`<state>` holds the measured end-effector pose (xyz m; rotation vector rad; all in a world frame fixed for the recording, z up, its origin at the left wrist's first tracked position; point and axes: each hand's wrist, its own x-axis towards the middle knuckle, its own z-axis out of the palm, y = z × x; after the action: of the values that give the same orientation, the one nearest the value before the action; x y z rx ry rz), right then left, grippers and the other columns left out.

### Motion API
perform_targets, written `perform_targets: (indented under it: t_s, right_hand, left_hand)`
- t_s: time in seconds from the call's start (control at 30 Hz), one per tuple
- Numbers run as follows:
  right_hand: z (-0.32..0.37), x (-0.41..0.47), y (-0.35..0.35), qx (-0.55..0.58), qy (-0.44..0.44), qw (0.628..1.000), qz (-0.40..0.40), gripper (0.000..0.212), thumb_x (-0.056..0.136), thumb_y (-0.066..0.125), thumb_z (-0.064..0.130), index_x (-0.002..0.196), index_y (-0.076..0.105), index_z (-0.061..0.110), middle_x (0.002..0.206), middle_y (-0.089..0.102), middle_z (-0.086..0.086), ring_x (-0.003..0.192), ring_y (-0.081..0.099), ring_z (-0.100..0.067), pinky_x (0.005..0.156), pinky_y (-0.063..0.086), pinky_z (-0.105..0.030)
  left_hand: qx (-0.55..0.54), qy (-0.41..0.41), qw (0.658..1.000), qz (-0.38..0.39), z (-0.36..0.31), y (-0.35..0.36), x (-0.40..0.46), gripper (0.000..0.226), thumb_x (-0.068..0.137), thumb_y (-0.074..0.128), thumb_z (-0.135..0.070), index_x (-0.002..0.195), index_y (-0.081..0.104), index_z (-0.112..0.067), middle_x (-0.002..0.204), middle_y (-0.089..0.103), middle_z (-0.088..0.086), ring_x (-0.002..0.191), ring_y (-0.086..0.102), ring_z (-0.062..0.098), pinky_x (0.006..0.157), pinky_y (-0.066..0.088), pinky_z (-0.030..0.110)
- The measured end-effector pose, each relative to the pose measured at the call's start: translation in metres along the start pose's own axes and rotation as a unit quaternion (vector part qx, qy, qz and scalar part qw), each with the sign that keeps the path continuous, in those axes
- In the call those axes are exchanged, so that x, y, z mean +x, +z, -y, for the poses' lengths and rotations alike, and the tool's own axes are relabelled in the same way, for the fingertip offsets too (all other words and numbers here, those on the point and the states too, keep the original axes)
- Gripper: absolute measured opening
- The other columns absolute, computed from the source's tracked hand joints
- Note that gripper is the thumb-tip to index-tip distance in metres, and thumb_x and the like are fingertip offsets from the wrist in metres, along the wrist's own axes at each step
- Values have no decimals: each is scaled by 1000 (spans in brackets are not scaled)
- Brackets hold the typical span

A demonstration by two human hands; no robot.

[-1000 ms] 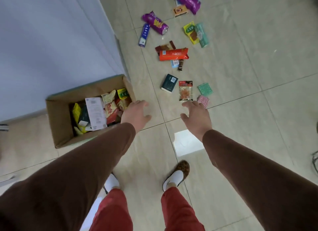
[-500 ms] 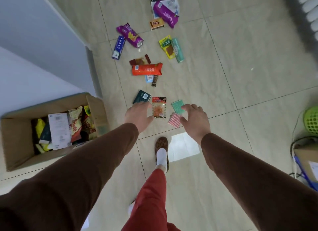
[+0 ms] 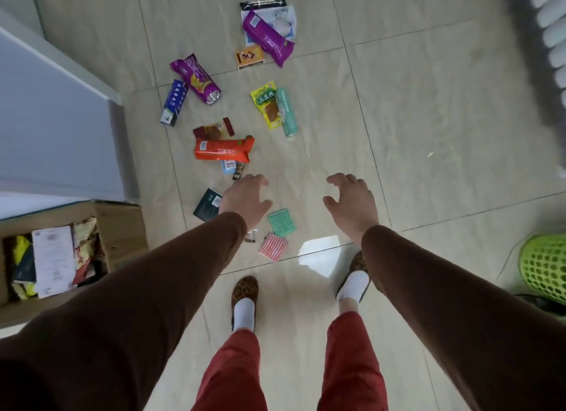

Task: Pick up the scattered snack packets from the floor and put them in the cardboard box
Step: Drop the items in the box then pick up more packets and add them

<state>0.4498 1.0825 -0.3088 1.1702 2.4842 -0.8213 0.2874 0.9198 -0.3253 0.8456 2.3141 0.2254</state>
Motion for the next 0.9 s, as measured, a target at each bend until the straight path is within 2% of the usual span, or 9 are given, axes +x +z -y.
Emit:
perform_targets:
  t_s: [0.27,0.43,0.6,0.9]
  right_hand:
    - [-82,101,-84,-9,-53,998,34,41,93,59,22,134,57,20,130,61,-2,122,52,-25,101,43,-41]
    - [-105,156,-125,-26,-65,996,48,41,94,59,22,134,56,20,130,60,-2,122,51,-24,100,41,-38]
    - [-88,218,-143,-34,-101,993,58,42,94,59,22,136,54,19,130,62,-3,121,54,-25,101,45,-40]
    - [-6,349,-160,-72,-151,982,91,44,95,60,24,138,52,17,131,61,-5,121,53,-26,101,44,-41]
  left_hand:
    - [-36,-59,997,-29,-115,16,75,45,88,68,-31,129,57,-19,128,59,6,122,52,27,101,43,41]
    - [-71,-77,994,-36,-164,14,118,44,85,69,-32,126,58,-20,125,60,4,121,53,26,101,44,42]
    - [-83,-100,990,-54,-169,-9,168,45,86,68,-34,129,57,-22,128,60,2,121,54,25,99,45,43]
    - [-127,-158,977,-66,-129,-70,263,47,86,68,-33,130,56,-23,126,59,4,120,54,25,95,47,41]
